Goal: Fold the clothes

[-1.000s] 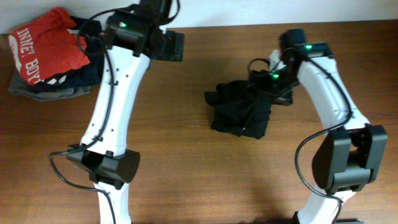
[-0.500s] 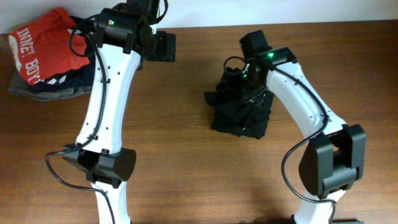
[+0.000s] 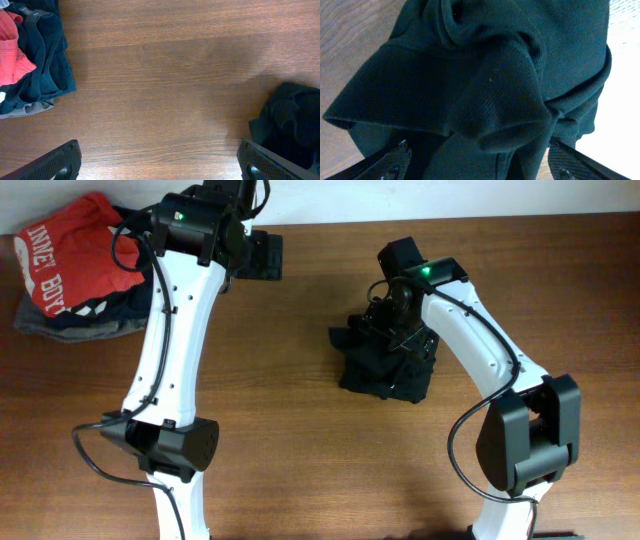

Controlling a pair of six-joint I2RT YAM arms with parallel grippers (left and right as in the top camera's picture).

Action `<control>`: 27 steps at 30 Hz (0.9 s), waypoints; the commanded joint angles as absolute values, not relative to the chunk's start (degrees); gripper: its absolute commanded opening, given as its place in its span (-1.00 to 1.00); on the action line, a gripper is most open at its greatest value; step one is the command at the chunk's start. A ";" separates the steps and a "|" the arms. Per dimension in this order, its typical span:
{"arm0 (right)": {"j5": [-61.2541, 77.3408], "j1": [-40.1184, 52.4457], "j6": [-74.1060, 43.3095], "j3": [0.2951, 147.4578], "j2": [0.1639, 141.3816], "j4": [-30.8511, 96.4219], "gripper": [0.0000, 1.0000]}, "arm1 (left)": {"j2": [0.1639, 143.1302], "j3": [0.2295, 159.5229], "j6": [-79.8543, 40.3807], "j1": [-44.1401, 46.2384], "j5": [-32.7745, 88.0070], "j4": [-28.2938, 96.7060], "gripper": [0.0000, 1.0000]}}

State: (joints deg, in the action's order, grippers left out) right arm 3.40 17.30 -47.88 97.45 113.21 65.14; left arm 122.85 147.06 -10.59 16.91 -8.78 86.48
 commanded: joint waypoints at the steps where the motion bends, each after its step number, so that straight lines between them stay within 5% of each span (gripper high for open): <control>1: 0.99 17.26 -48.99 96.90 114.17 65.01 0.86 | 123.00 147.04 -11.31 16.86 -8.36 86.67 0.98; 11: 2.31 17.30 -48.95 95.70 118.19 66.70 0.84 | 122.98 147.04 -11.31 16.86 -8.36 87.09 0.98; 20: -3.55 16.25 -43.29 95.74 118.32 67.83 0.40 | 123.00 147.04 -11.31 16.82 -8.38 87.53 0.98; 27: -3.70 12.25 -34.09 97.82 118.32 70.00 0.23 | 123.00 147.04 -11.31 16.86 -8.38 87.48 0.98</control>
State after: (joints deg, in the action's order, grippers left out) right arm -1.10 14.87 -40.05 96.09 117.97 68.97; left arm 122.85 147.06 -10.59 16.91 -8.78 87.29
